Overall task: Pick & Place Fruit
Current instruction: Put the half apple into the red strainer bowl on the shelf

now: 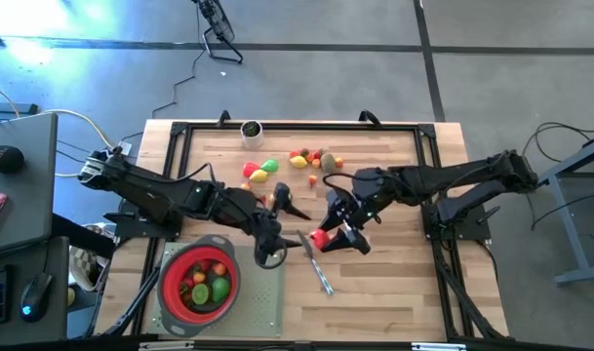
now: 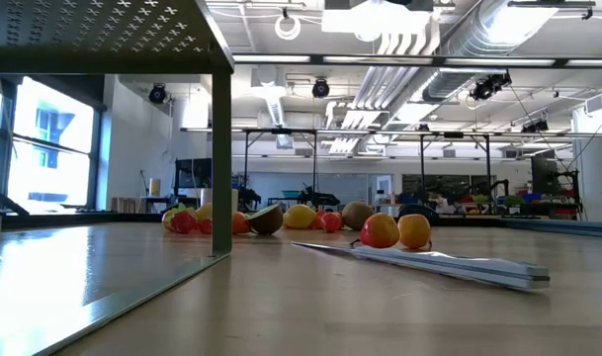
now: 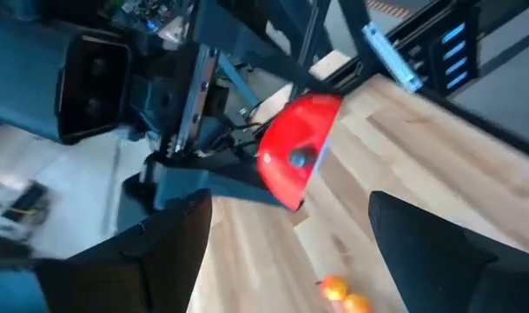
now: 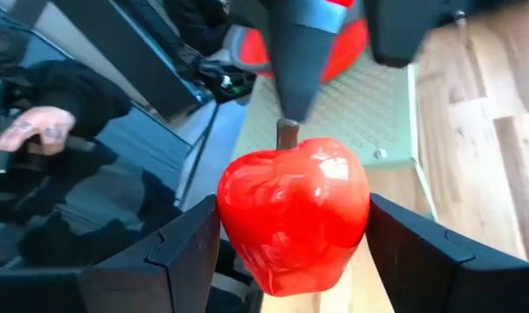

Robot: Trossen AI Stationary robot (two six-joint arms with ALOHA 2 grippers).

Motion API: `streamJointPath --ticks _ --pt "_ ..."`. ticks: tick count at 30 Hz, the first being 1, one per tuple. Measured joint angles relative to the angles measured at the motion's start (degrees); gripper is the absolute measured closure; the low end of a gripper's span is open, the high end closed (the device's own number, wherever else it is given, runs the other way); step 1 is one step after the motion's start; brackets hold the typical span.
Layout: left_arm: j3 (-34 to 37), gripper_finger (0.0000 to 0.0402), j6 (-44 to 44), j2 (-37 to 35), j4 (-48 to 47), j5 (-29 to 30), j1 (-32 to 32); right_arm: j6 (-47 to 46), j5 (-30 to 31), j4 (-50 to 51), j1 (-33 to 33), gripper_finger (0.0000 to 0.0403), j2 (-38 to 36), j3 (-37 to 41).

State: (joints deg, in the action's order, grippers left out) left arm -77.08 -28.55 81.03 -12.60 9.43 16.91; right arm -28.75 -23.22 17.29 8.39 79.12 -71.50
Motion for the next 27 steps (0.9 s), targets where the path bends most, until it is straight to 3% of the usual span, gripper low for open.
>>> streamJointPath --ticks 6,15,27 --pt "-0.1 0.0098 6.2 1.2 0.0 -1.4 0.0 -0.6 2.1 -0.4 0.8 0.0153 3.2 0.0" --pt "0.0 0.0098 5.9 4.6 -0.5 -1.4 2.7 -2.6 -2.5 -3.7 0.8 0.0153 6.7 0.0" --pt "0.0 0.01 6.6 4.8 -0.8 -1.4 2.6 -4.6 -4.1 -9.8 0.7 0.0153 6.7 0.0"
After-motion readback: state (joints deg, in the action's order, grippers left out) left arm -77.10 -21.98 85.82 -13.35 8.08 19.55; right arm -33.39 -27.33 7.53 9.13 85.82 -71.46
